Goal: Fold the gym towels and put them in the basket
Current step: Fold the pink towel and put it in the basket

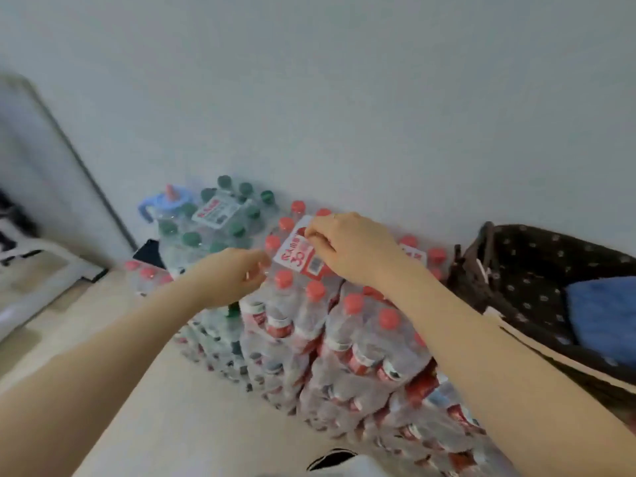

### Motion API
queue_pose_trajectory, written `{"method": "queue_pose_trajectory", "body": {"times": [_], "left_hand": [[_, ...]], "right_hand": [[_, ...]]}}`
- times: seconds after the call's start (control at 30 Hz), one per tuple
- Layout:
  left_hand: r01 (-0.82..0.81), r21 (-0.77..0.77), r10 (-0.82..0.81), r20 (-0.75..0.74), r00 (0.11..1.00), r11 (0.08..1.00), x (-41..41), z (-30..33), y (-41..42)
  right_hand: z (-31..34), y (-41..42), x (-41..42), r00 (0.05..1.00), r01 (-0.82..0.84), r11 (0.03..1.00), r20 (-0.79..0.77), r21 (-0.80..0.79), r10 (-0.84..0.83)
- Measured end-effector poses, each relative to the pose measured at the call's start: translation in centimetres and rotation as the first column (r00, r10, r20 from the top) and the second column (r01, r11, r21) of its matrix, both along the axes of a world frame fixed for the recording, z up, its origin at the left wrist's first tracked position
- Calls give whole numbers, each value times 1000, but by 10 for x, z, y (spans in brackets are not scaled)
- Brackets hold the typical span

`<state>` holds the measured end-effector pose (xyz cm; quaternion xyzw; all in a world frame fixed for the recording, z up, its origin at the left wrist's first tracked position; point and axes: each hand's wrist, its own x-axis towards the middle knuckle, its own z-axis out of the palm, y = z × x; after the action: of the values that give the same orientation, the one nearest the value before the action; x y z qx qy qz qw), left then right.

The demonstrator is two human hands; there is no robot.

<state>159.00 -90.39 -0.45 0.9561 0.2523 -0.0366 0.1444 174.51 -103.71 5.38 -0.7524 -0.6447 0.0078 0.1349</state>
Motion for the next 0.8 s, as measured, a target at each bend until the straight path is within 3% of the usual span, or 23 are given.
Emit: {"method": "queue_pose_trajectory", "body": {"times": [0.2,0.4,0.47,0.63,0.8], "left_hand": [[-412,-32,411,-33,911,911,-224,-30,28],[-771,-141,775,-29,631,622,-443,-41,8],[-835,-138,843,-1,538,532,-487,-40,3],[-949,-236,975,121,186,211,-612,-53,-17],[-957,-279,994,92,61,84,-720,-70,-5]], "right_hand": [[-56,97,-182,929,-369,907,-70,-201,363],[-83,160,-373,766,-640,714,-160,-283,623],[-86,173,-415,725,-684,675,-161,-277,669],[-94,210,-551,550,-816,478,-182,-324,815],[-109,267,-680,436,-871,366,-171,-329,884]]}}
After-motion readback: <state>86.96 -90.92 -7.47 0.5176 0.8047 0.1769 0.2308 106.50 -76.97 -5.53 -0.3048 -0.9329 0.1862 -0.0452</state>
